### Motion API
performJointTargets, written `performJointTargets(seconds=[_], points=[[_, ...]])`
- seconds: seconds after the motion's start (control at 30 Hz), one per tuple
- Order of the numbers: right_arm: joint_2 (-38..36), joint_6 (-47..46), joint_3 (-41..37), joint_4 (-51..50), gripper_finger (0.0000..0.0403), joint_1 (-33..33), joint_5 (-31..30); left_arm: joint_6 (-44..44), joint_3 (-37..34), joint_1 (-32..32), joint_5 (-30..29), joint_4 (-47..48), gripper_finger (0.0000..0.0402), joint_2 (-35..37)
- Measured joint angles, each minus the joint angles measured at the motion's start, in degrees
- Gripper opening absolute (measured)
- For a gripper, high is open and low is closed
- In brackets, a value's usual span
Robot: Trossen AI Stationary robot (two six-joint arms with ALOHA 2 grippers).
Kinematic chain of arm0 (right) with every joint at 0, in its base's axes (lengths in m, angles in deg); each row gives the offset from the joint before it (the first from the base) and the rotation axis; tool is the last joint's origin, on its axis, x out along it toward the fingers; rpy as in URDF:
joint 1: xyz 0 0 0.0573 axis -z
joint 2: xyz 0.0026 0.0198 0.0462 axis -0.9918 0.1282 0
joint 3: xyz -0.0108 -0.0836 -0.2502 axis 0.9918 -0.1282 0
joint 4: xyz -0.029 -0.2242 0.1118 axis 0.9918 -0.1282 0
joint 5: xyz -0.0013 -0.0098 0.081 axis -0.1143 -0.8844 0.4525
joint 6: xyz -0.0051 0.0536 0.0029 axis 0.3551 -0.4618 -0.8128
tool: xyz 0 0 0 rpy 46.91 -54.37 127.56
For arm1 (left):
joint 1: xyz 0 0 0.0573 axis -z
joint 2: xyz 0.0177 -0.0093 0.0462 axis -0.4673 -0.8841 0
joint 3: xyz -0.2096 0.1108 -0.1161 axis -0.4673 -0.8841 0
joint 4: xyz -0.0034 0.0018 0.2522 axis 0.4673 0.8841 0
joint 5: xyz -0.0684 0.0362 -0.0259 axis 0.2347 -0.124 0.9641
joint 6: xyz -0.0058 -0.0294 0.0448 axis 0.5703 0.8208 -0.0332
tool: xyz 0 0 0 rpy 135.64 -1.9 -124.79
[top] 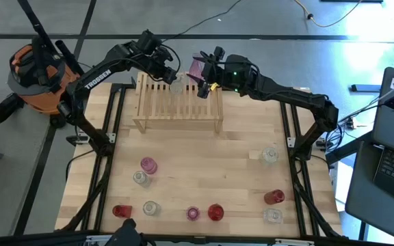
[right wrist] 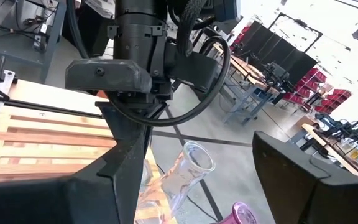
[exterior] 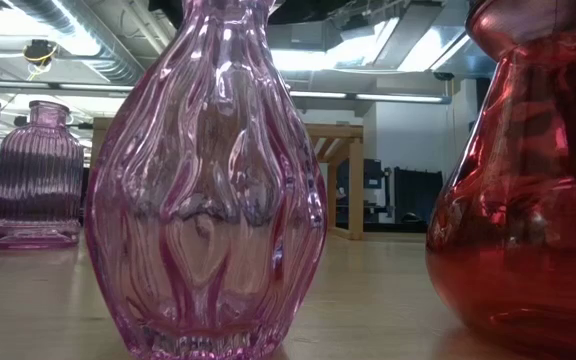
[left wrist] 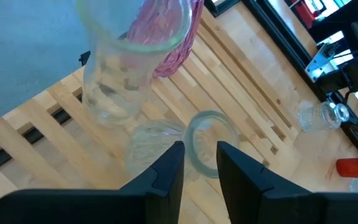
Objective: Sort vases onto shelf
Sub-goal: Put the transparent vase on the shelf aligned with the other transparent vase on the right, then adjust the pink vase on the shelf
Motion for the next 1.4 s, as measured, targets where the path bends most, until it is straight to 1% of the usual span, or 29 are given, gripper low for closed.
performJointTargets(seconds=[0.1,0.23,0.6,0.67,0.73,0.83,0.87,1.1,1.17,1.23,1.33,1.4], points=[[0.0,0.0,0.0,0.1,0.0248,0.0,0.0,-0.9,0.0,0.0,-1.2,0.4,0.0089,0.0],[0.0,0.0,0.0,0.0,0.0248,0.0,0.0,-1.1,0.0,-0.4,-1.3,0.5,0.0093,0.1],[0.0,0.0,0.0,0.0,0.0248,0.0,-0.3,0.0,0.0,-1.6,-2.1,0.5,0.0159,1.9],[-0.2,0.0,0.0,-0.1,0.0248,0.0,-1.7,0.6,0.0,-1.8,-3.1,0.5,0.0165,2.5],[-0.9,0.0,0.0,-0.4,0.0248,0.0,-4.9,1.5,0.0,-2.1,-3.7,0.5,0.0168,3.7],[-2.5,-0.1,0.1,-2.3,0.0248,0.2,-13.1,1.9,0.0,-2.6,-4.1,0.6,0.0168,6.0],[-3.0,-0.1,0.1,-3.4,0.0248,0.8,-14.9,2.0,0.0,-3.0,-4.1,1.0,0.0169,7.0],[-4.2,-5.6,0.0,-16.8,0.0248,8.8,-17.5,3.1,0.1,-3.4,-5.3,2.8,0.0169,14.3],[-4.1,-6.1,-1.9,-15.8,0.0248,10.9,-16.5,3.1,0.1,-3.1,-5.6,3.6,0.0169,16.2],[-3.9,-6.2,-4.7,-12.9,0.0248,13.5,-12.8,3.6,0.1,-2.4,-5.8,4.1,0.0169,17.8],[-3.2,-6.9,-9.1,-5.9,0.0248,18.0,-2.8,4.7,0.1,-1.3,-6.7,5.3,0.0169,19.3],[-2.6,-9.7,-11.2,-1.8,0.0248,21.3,4.7,5.0,0.1,-0.4,-7.8,5.6,0.0169,20.3]])
